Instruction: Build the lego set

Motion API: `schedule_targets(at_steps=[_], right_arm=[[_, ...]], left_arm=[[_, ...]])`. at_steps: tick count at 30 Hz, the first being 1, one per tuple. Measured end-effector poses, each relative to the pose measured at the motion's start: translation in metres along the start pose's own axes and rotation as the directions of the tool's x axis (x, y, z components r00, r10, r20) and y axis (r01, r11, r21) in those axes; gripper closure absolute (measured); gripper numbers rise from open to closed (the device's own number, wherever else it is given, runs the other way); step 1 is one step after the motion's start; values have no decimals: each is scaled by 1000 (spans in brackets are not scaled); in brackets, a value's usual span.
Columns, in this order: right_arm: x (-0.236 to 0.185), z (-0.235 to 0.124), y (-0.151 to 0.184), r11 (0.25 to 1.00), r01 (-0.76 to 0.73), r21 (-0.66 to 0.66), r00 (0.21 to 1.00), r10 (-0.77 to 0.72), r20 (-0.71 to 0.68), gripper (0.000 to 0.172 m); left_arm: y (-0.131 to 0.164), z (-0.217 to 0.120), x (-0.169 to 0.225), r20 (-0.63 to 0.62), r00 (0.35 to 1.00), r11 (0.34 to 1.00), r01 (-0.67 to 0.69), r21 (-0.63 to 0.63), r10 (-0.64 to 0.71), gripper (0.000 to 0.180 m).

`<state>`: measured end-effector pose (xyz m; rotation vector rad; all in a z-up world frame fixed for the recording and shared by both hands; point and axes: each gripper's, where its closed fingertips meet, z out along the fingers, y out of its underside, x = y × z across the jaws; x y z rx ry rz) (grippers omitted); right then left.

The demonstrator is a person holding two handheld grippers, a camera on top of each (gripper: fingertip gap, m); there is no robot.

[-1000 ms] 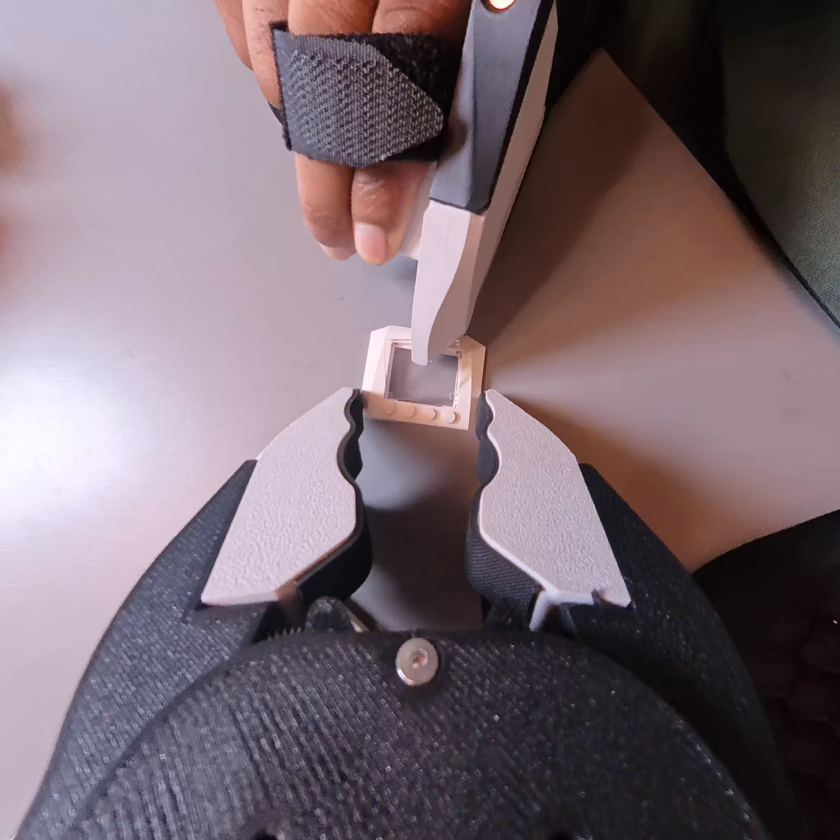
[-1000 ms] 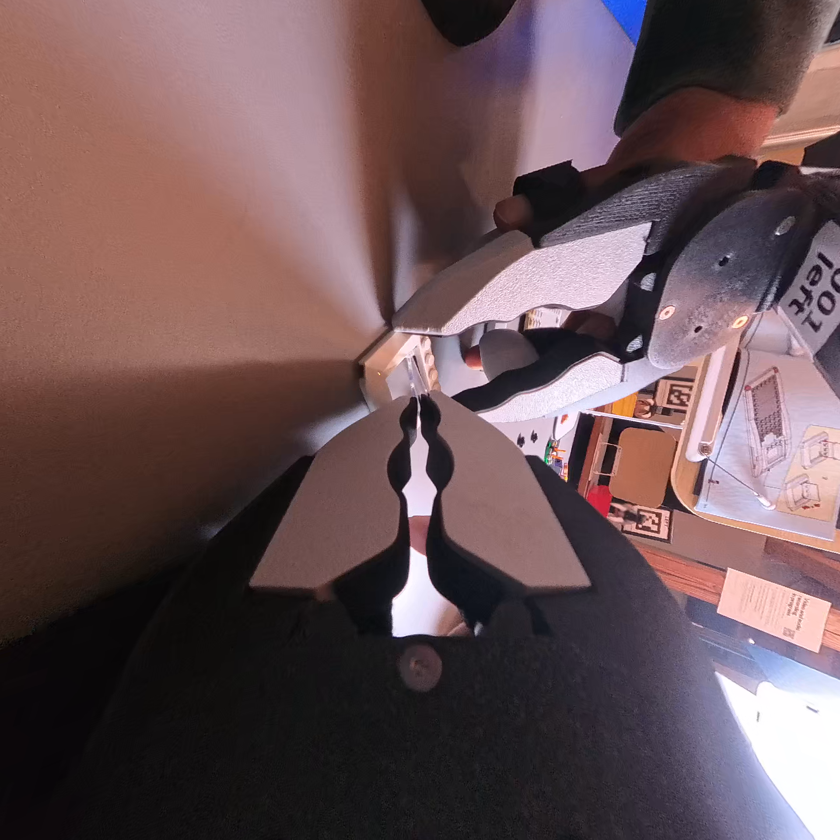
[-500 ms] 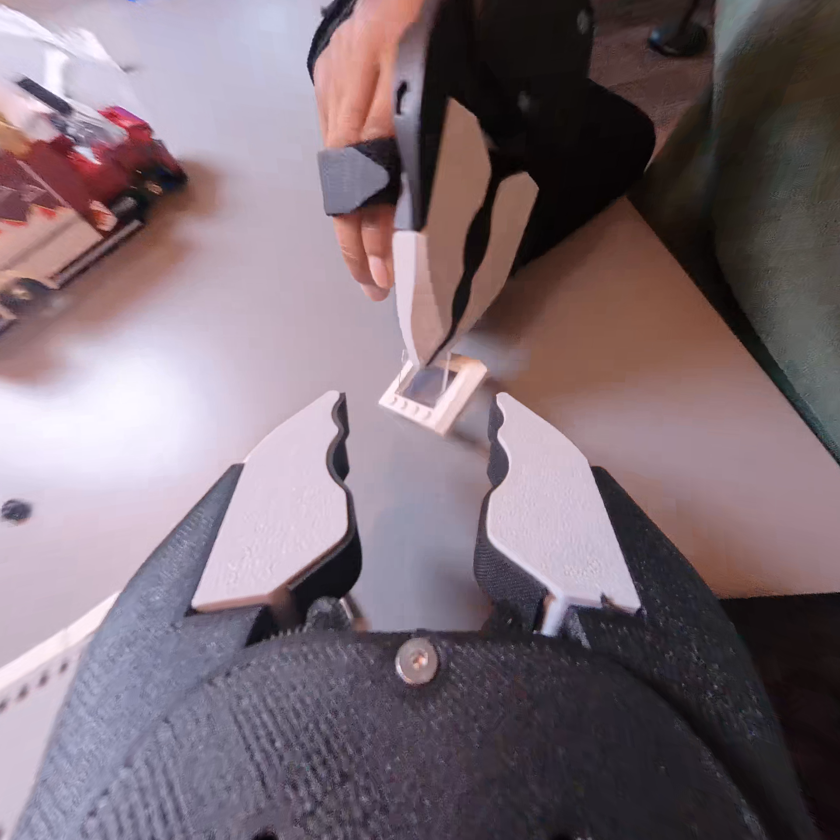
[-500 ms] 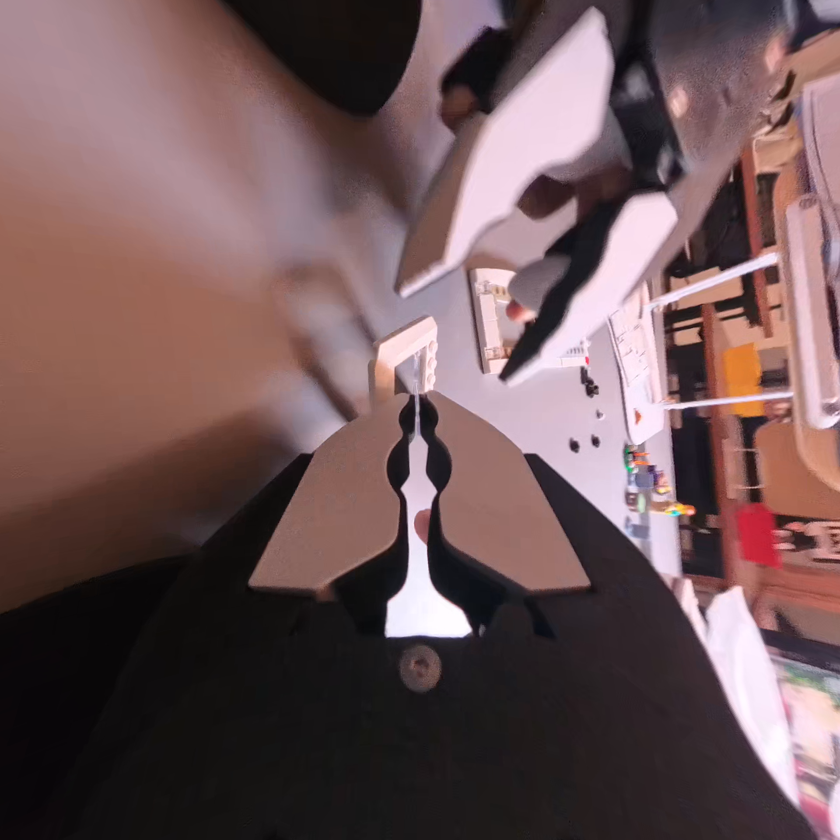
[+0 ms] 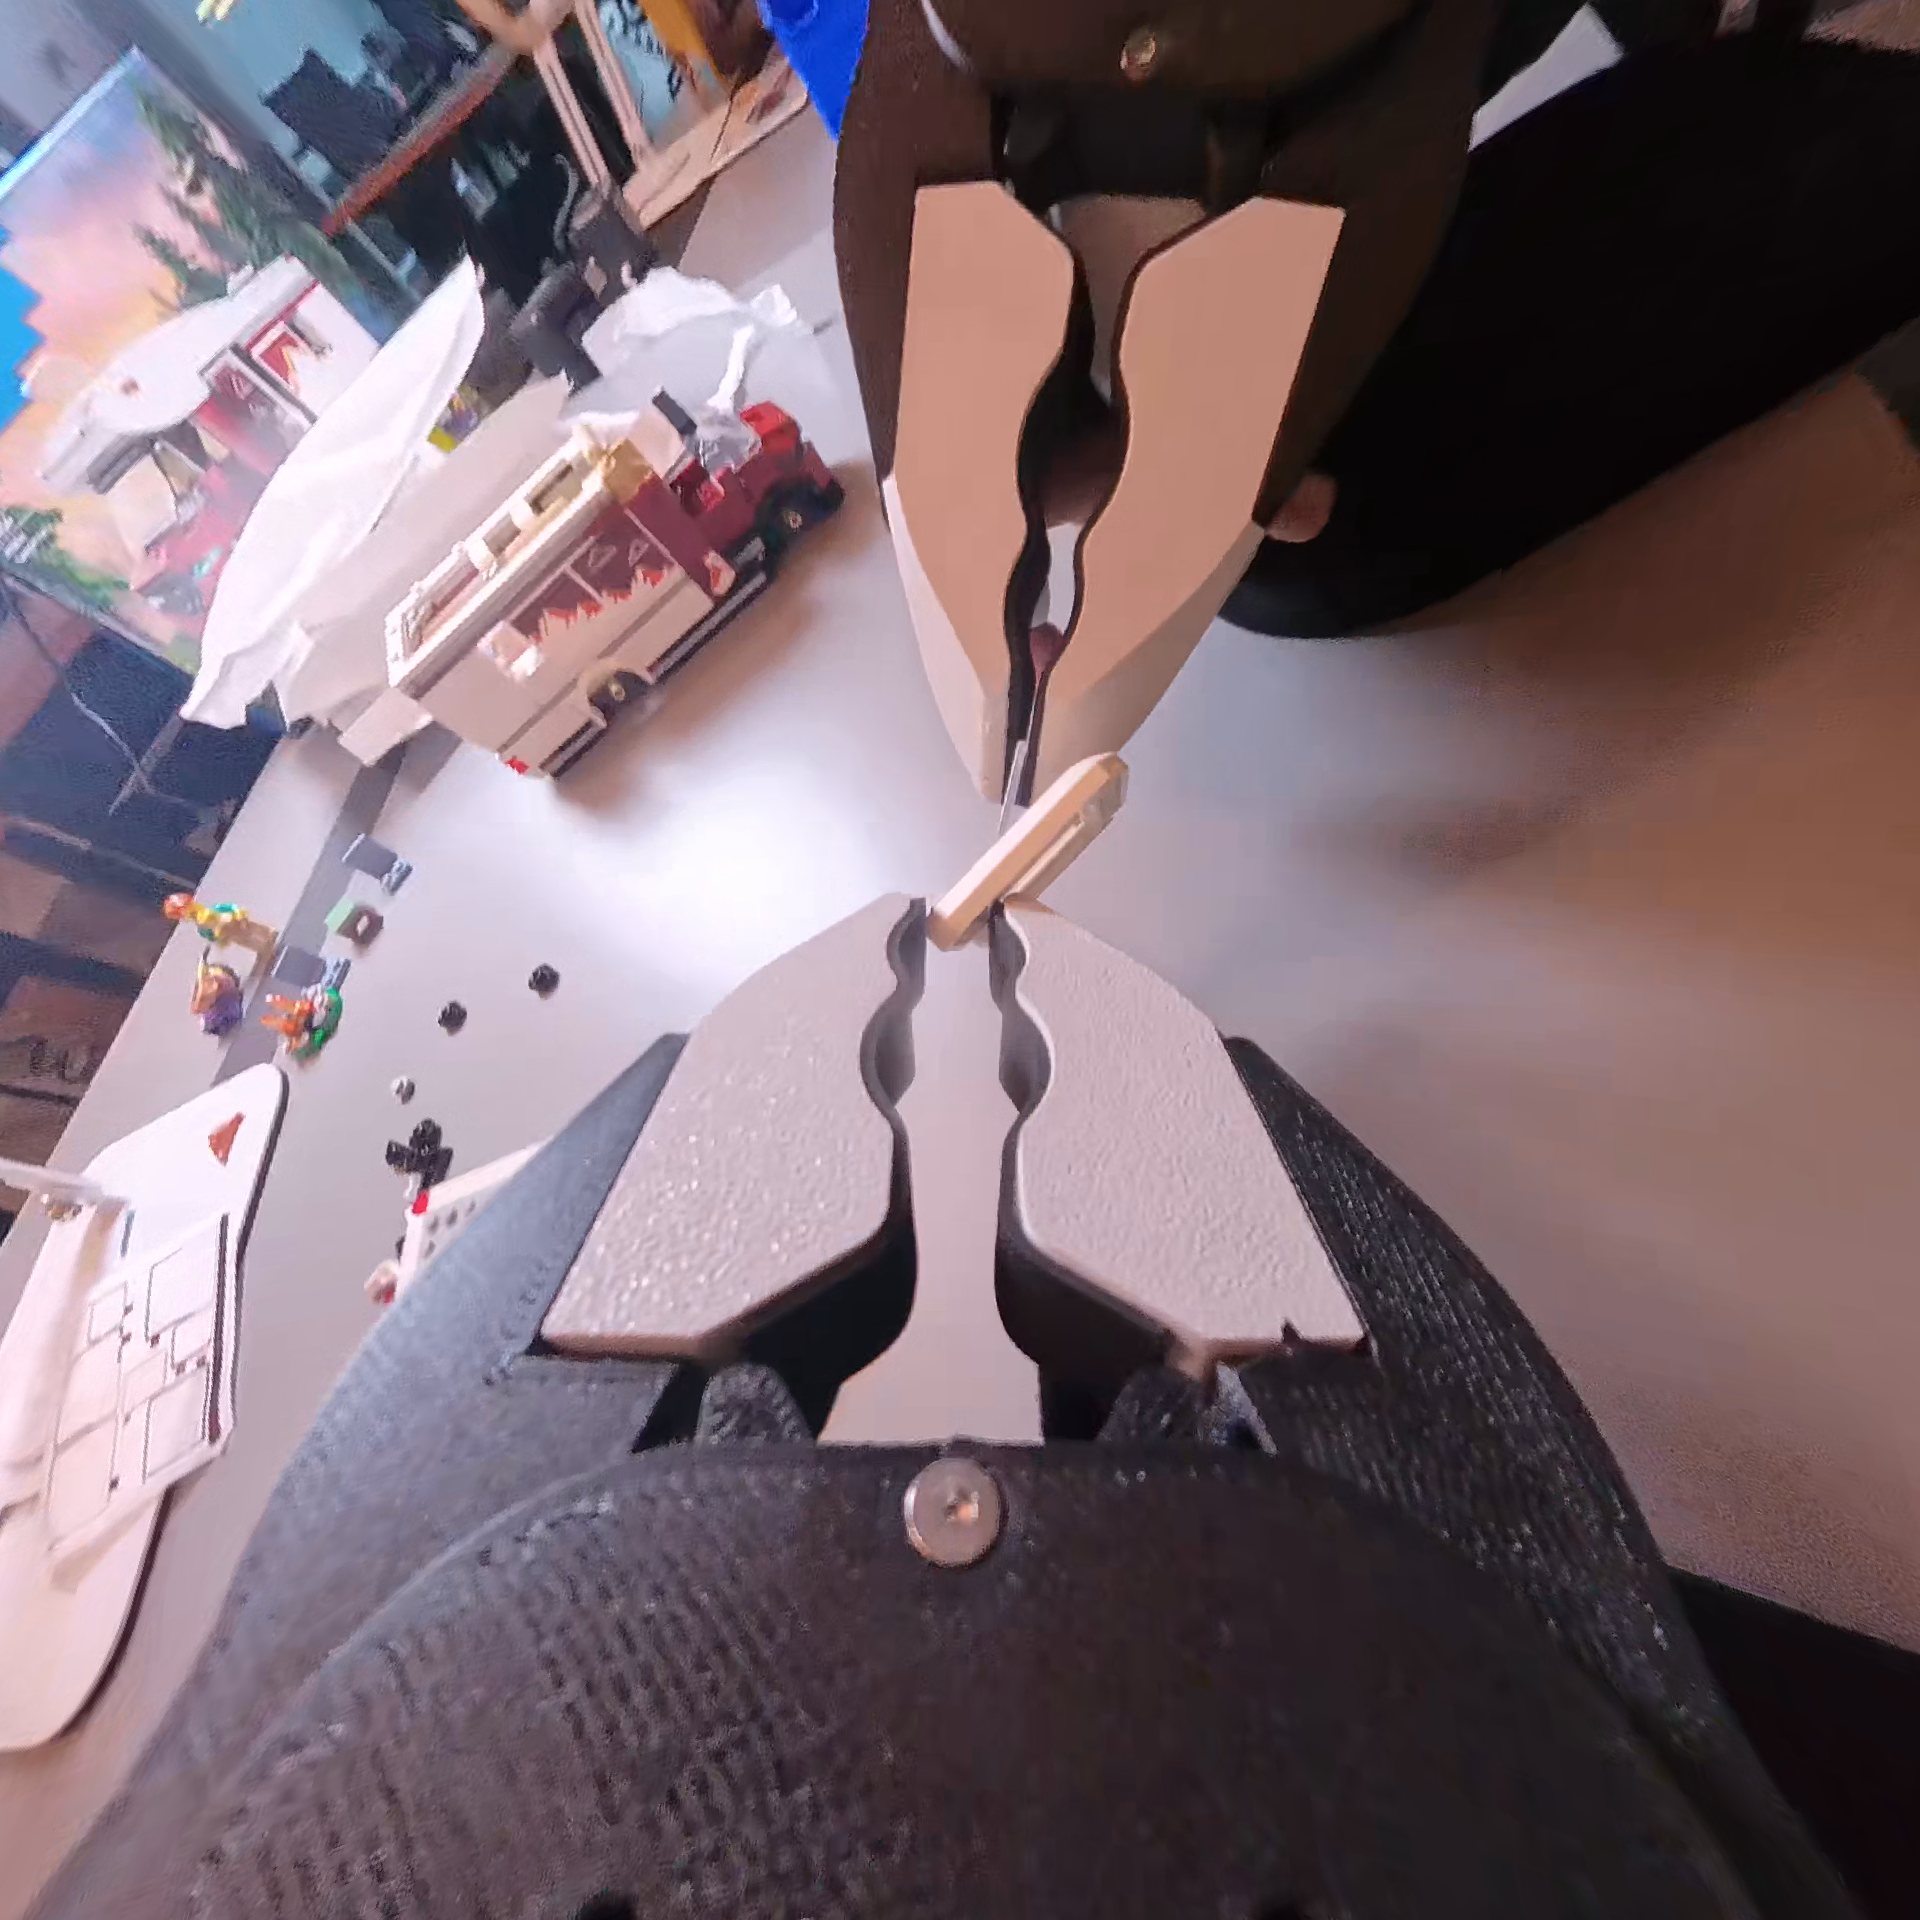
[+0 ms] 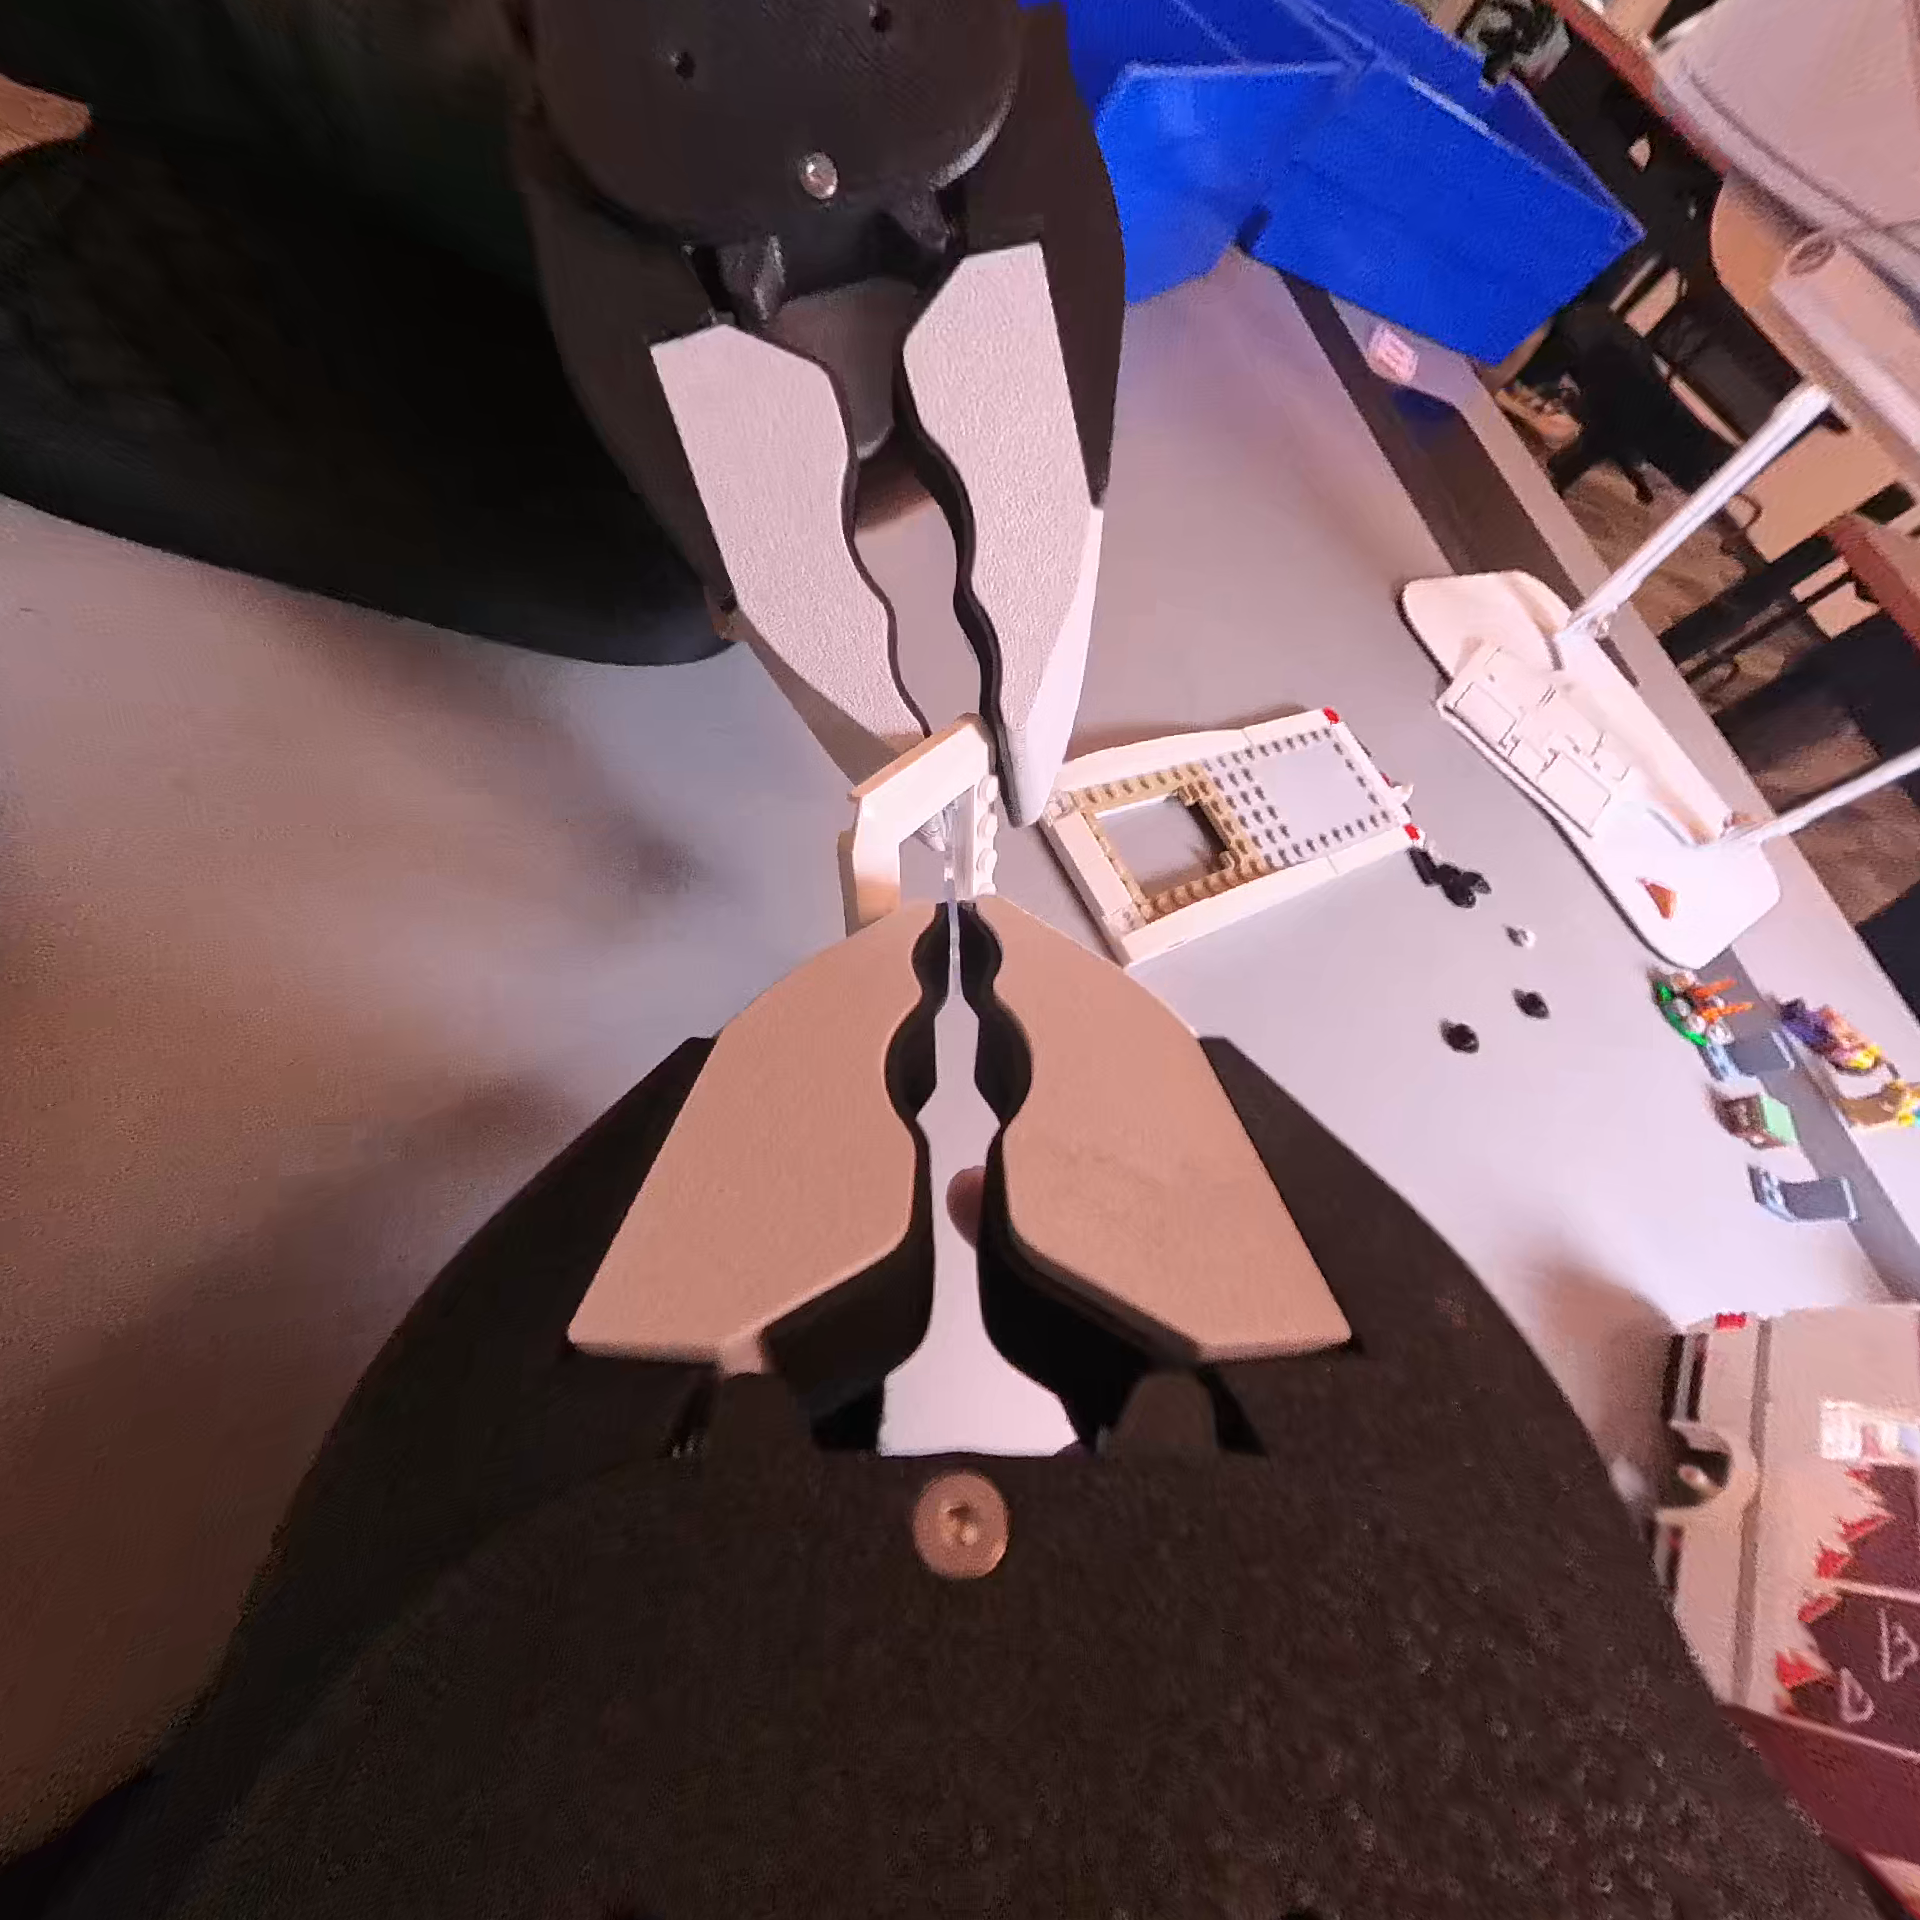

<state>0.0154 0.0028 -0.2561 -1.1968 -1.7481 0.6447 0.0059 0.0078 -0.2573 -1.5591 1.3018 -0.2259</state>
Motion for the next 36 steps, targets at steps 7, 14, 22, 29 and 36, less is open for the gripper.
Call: schedule_targets(at_steps=[7, 14, 22, 29, 36], right_arm=[[-12, 19, 28, 982, 34, -185, 999, -41, -34, 171], [-14, 20, 27, 979, 77, -189, 996, -85, -34, 171], [-16, 17, 17, 984, 154, -94, 988, -155, -10, 170], [-10, 20, 20, 991, -30, -133, 999, 34, 25, 171], [-9, 24, 19, 976, -145, -165, 989, 142, -32, 171]], left_arm=[[25, 9, 16, -52, 997, 991, 55, -118, -61, 170], [31, 8, 18, -80, 993, 989, 82, -119, -92, 170], [31, 6, 19, -93, 992, 991, 71, -114, -81, 170], [32, 9, 14, -100, 982, 980, 149, -133, -162, 170], [35, 8, 12, -67, 980, 974, 178, -141, -189, 170]])
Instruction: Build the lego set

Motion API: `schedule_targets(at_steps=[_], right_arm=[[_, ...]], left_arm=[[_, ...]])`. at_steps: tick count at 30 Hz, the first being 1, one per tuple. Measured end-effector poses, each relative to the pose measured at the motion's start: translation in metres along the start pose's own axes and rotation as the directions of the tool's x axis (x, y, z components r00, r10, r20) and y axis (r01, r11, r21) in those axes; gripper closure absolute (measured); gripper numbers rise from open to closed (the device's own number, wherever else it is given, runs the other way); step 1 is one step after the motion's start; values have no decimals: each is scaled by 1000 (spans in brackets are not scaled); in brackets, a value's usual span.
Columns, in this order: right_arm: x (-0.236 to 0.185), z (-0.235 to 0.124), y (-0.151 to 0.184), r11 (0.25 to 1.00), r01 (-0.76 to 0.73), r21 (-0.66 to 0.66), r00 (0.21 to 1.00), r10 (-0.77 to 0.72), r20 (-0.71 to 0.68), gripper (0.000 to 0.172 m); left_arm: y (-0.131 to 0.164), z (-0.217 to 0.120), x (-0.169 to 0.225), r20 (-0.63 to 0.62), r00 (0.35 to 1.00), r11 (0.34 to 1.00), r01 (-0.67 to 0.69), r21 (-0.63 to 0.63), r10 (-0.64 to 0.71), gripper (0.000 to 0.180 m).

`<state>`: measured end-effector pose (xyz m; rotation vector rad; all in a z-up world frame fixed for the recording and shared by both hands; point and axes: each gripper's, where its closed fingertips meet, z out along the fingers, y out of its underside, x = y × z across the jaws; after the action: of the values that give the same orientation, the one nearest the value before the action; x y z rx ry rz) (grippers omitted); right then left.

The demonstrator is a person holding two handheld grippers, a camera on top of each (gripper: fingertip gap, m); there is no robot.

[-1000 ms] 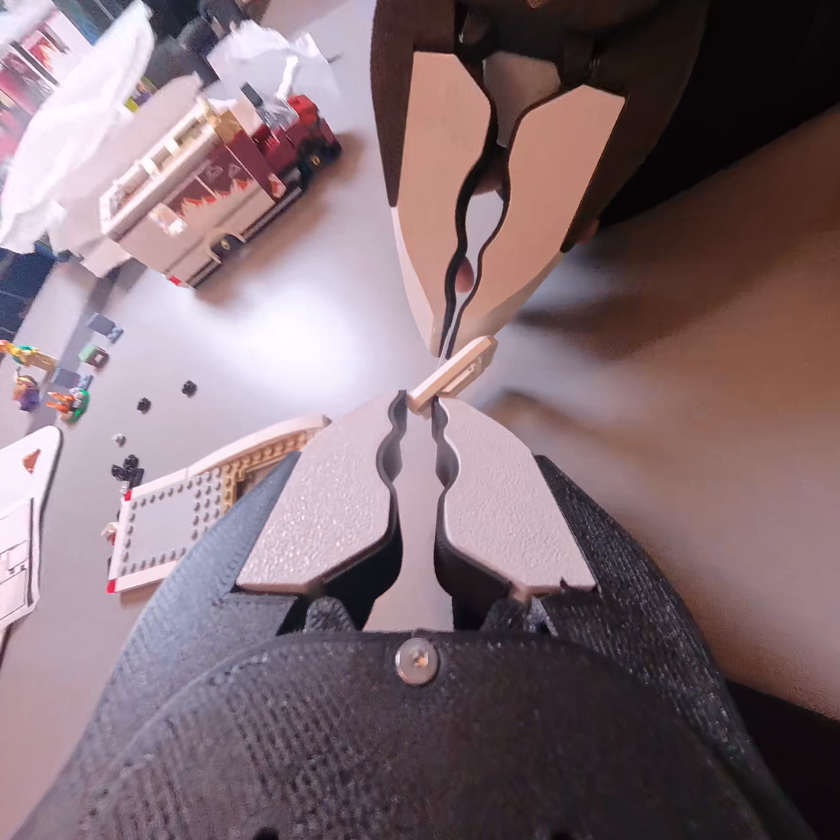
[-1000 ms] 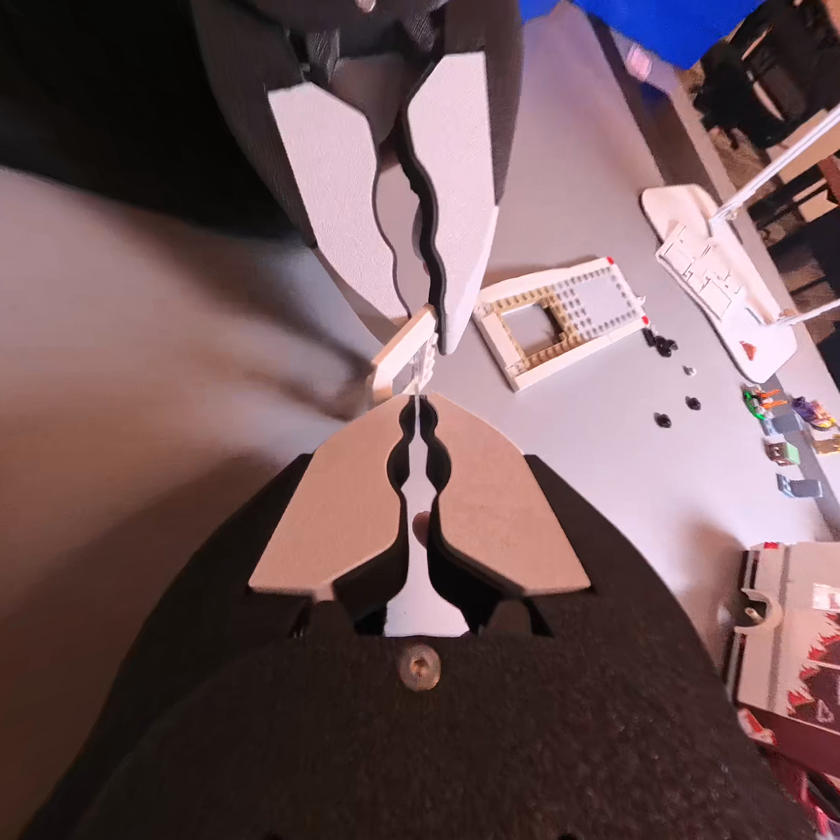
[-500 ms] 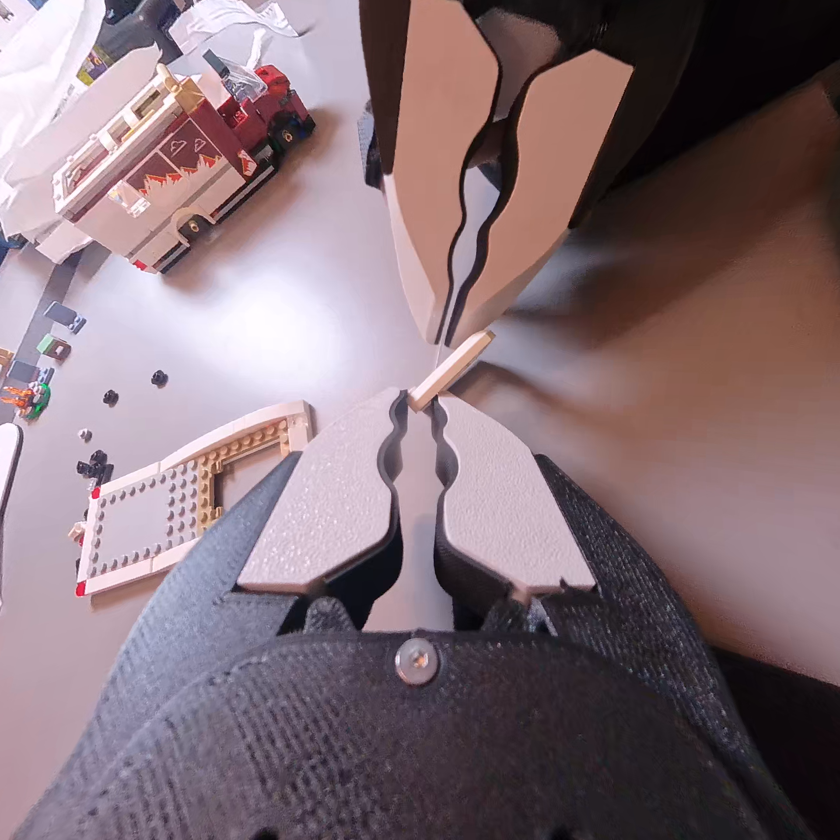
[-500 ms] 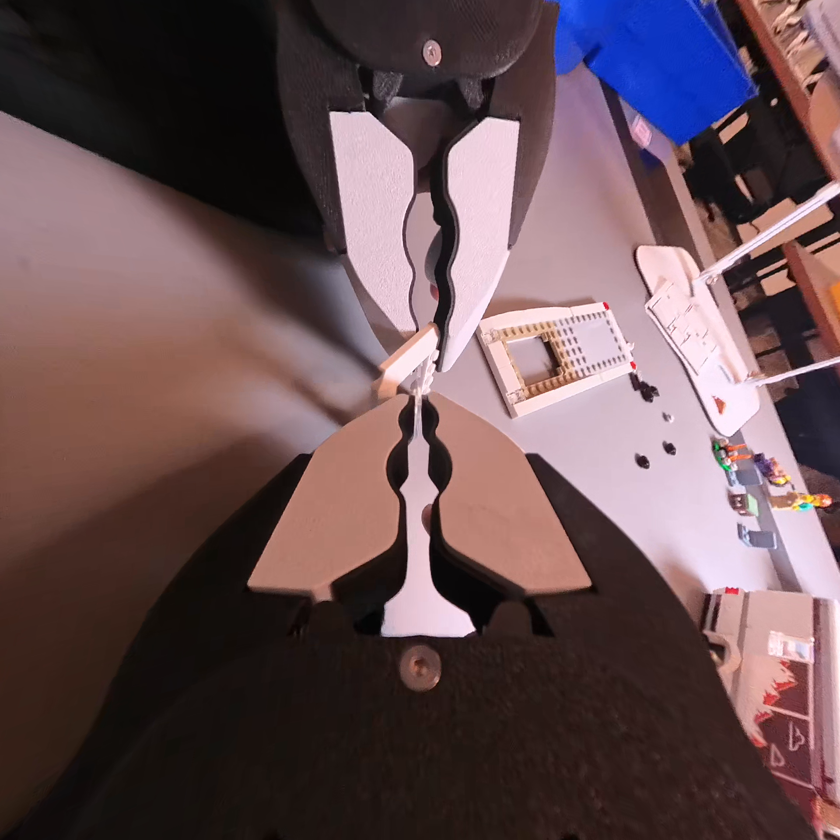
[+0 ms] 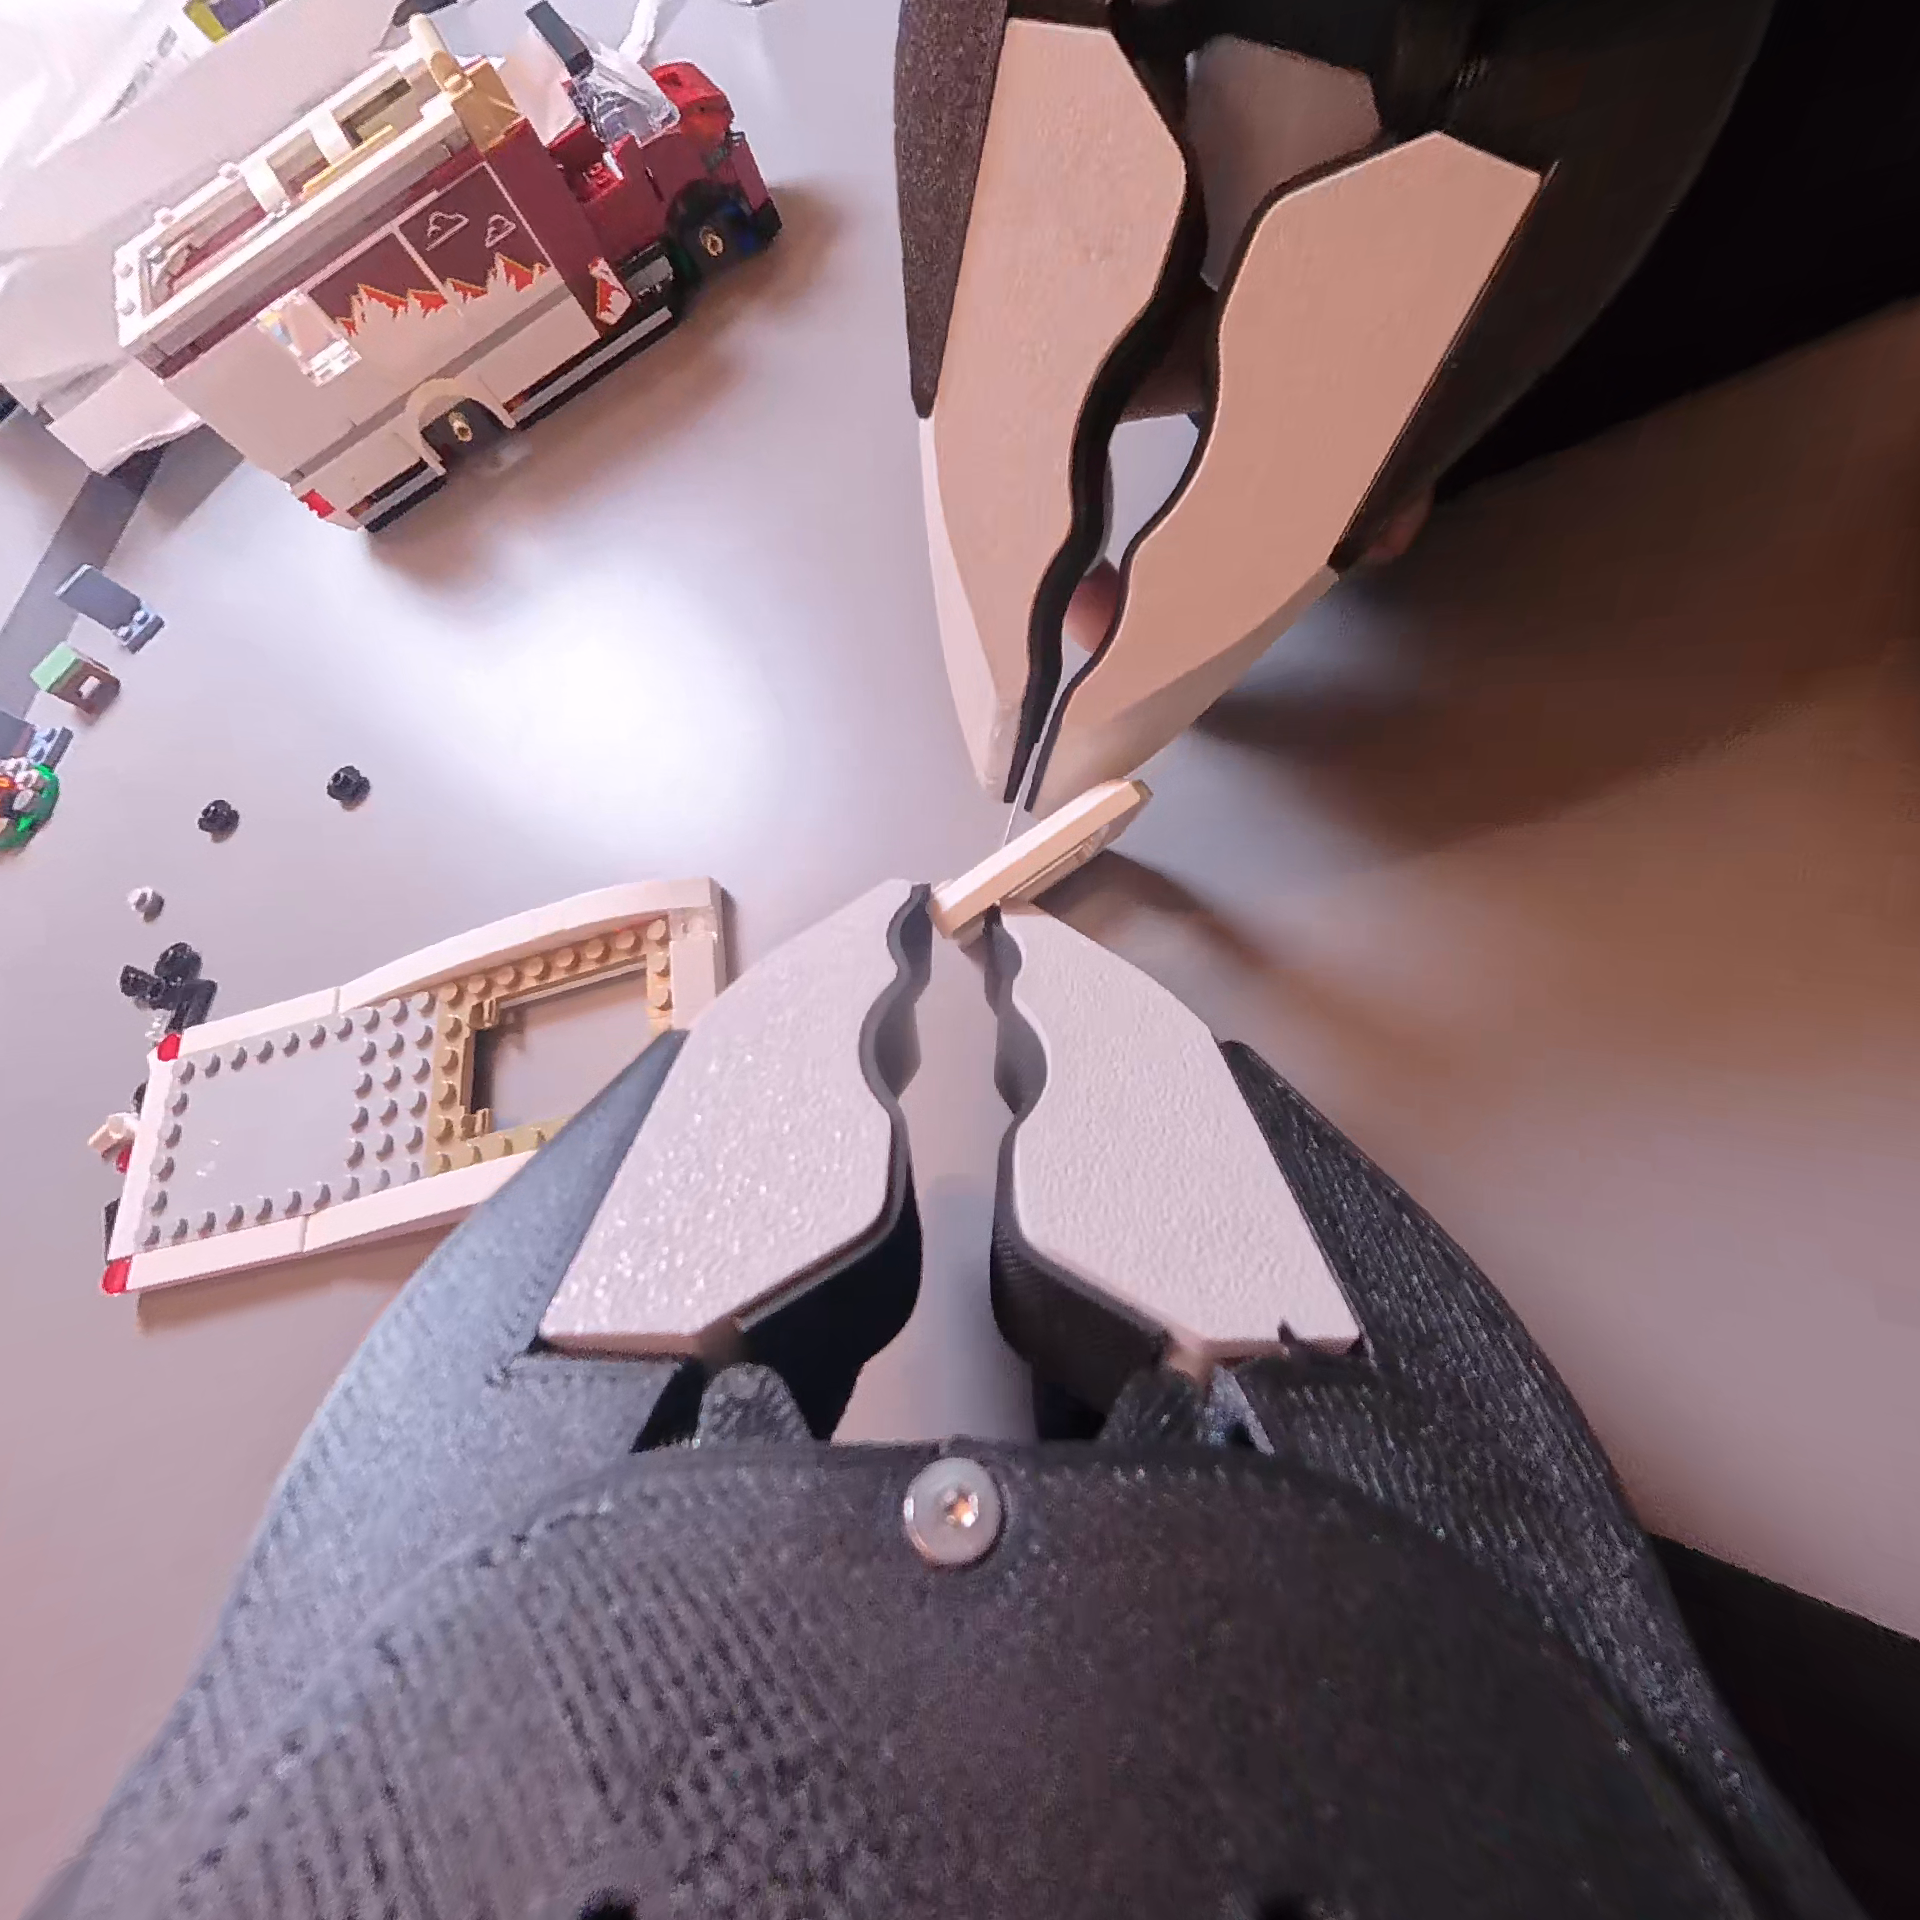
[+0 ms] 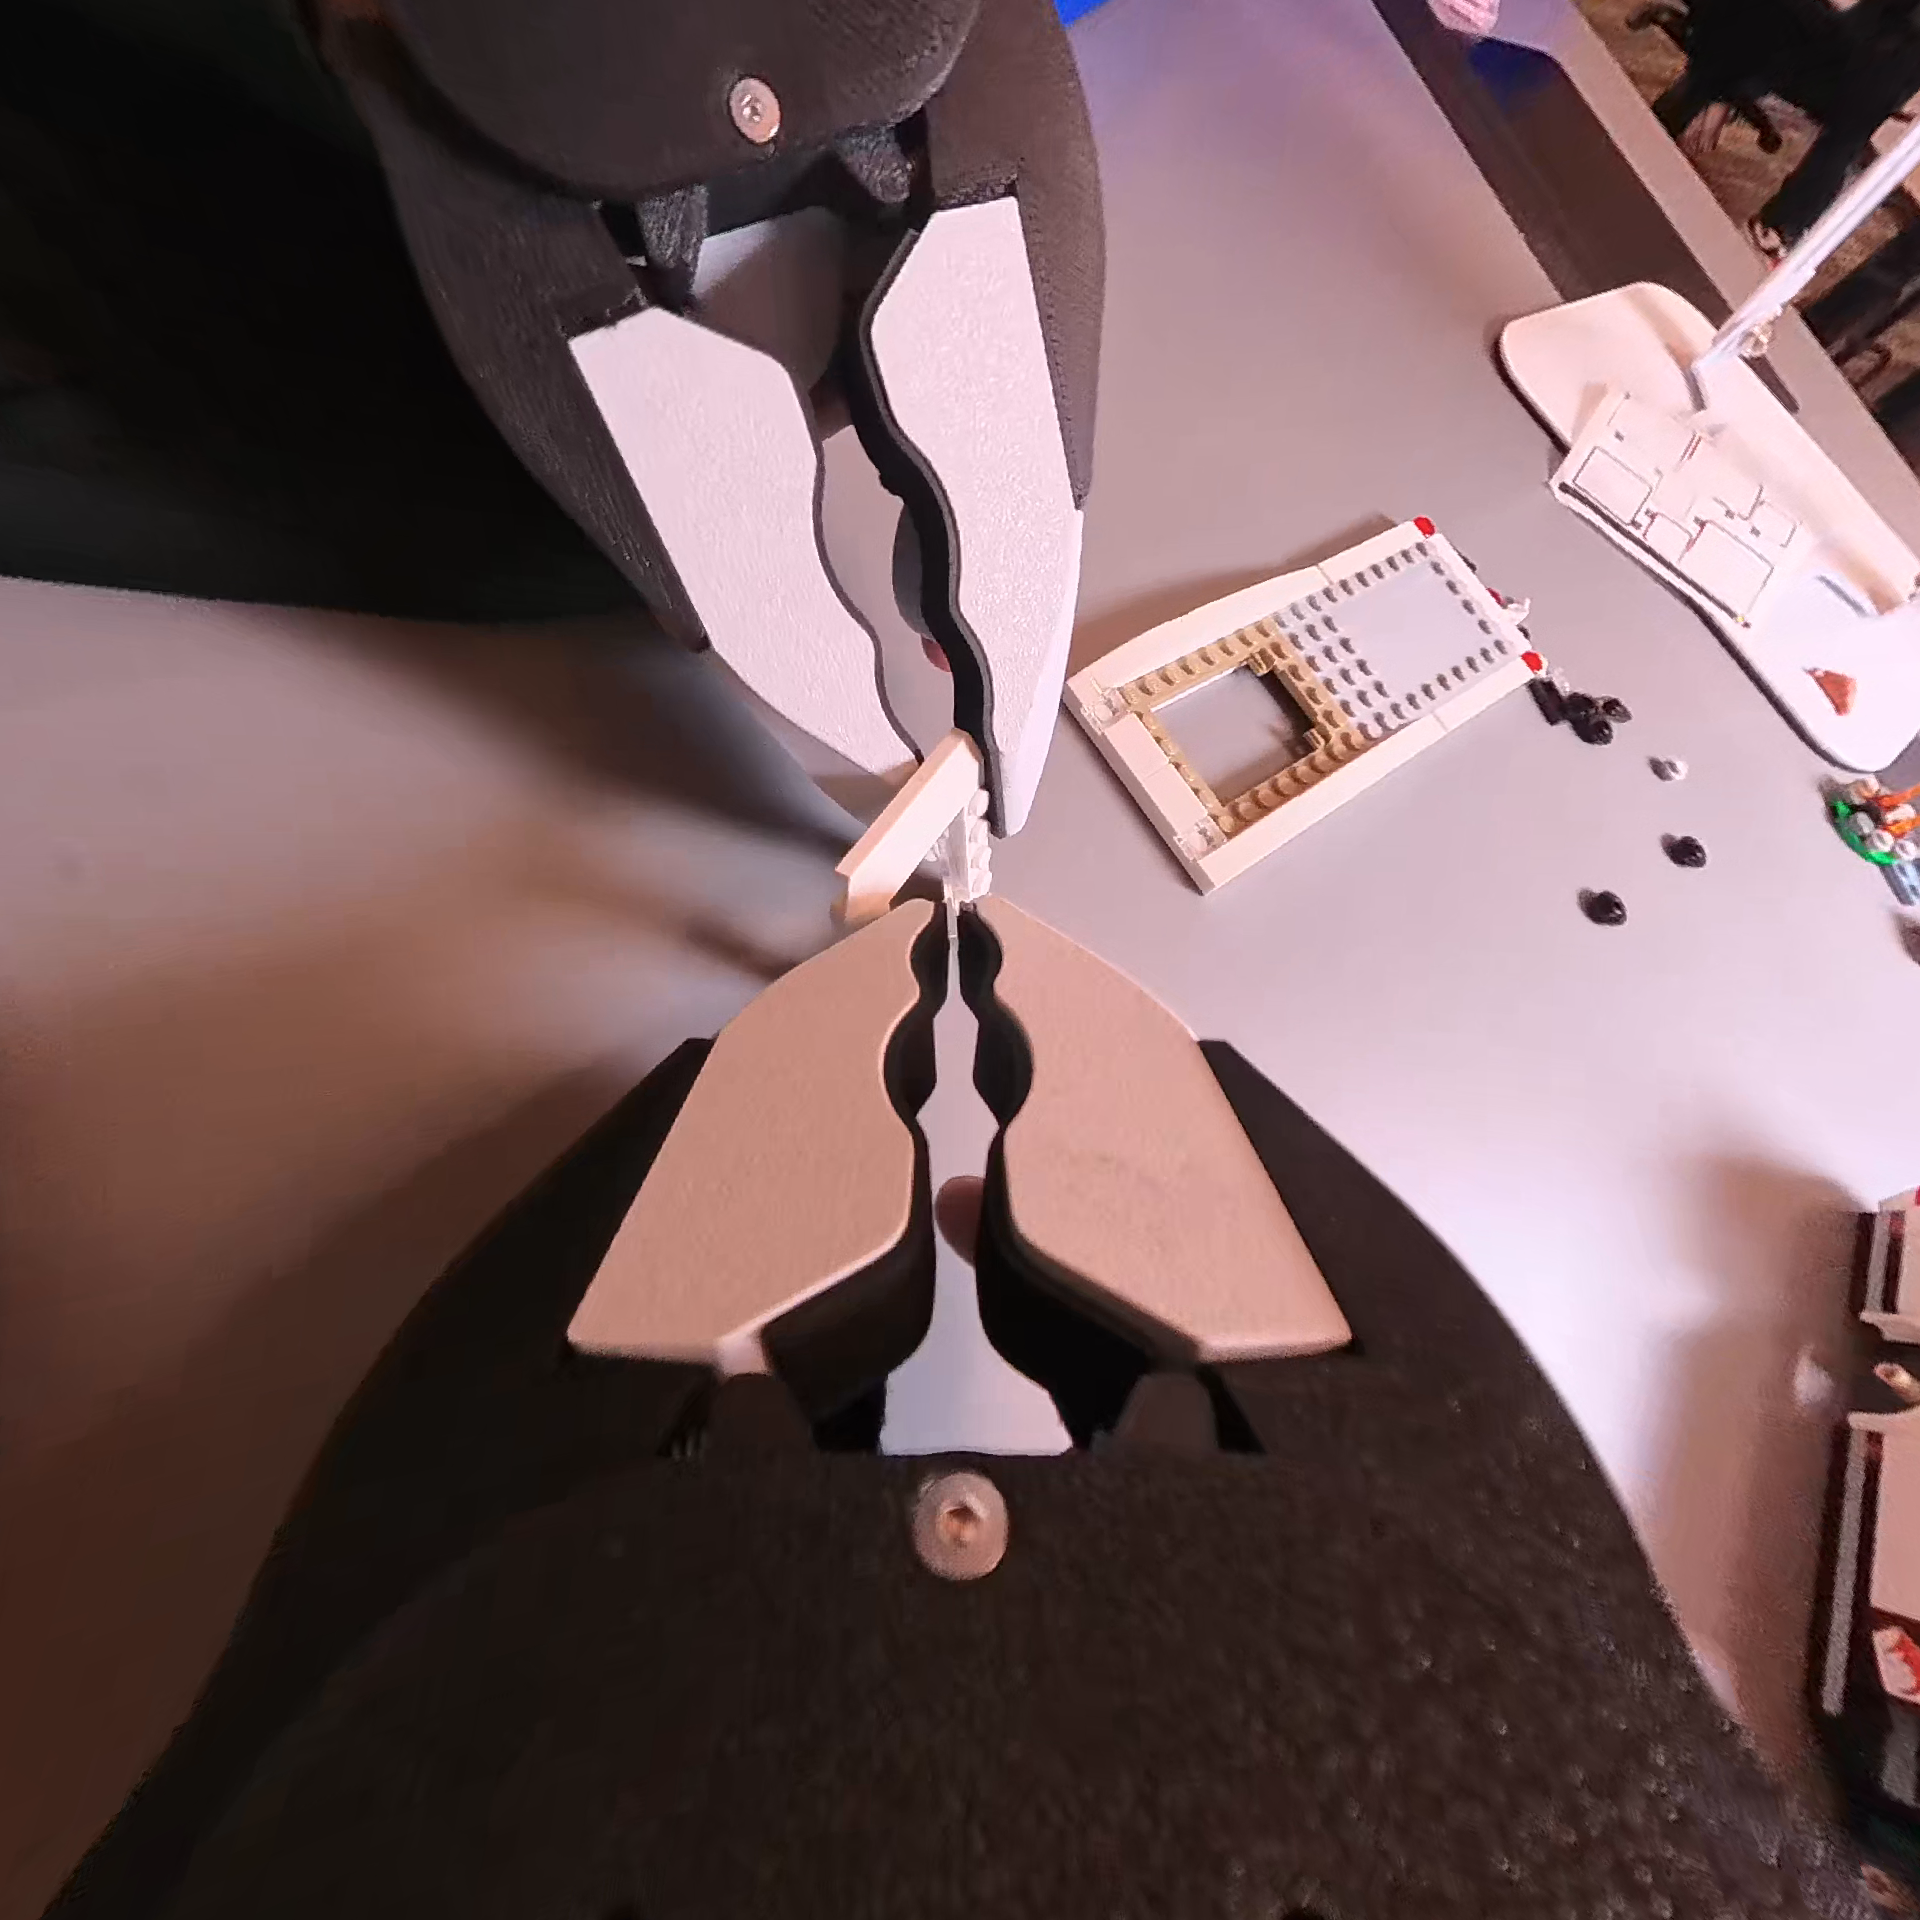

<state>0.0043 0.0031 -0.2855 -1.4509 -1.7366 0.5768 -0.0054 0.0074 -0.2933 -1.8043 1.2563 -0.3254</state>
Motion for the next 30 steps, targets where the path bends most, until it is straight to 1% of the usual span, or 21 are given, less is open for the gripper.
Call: schedule_targets(at_steps=[6, 12, 17, 19, 20, 22, 23, 24, 26, 28, 29, 30], right_arm=[[0, 2, -2, 999, -37, -15, 997, 36, -69, 171], [0, 4, -3, 999, -21, -25, 989, 17, -146, 171], [0, 5, -4, 1000, -10, -30, 983, 4, -184, 171], [1, 5, -4, 999, -37, -24, 987, 33, -155, 171], [1, 5, -4, 997, -71, -16, 991, 69, -119, 171], [2, 2, -7, 977, -213, 17, 977, 213, 11, 171], [5, 0, -10, 950, -309, 40, 948, 304, 90, 171], [9, -5, -15, 910, -408, 67, 904, 393, 170, 171], [22, -16, -29, 794, -592, 142, 783, 524, 335, 171], [32, -28, -43, 649, -735, 195, 648, 589, 484, 171], [35, -33, -49, 576, -791, 209, 581, 596, 554, 171], [38, -37, -53, 518, -828, 213, 530, 601, 599, 171]], left_arm=[[3, -1, -2, 45, 999, 1000, -11, -19, 12, 170], [6, 0, -5, 70, 998, 999, -3, -34, 5, 171], [8, 0, -7, 90, 996, 999, -3, -51, 8, 172], [8, 0, -6, 79, 997, 999, 3, -47, 1, 172], [7, 0, -7, 70, 998, 999, 2, -41, 1, 171], [3, -1, -9, 29, 998, 998, 59, -9, -59, 168], [-3, -3, -10, -13, 993, 993, 116, 35, -116, 156], [-10, -8, -12, -54, 983, 980, 181, 83, -177, 153], [-22, -15, -15, -124, 956, 946, 284, 154, -266, 145], [-32, -19, -17, -133, 946, 924, 319, 209, -296, 133], [-37, -19, -18, -121, 944, 917, 326, 230, -306, 128], [-42, -18, -19, -104, 946, 914, 324, 245, -307, 123]])
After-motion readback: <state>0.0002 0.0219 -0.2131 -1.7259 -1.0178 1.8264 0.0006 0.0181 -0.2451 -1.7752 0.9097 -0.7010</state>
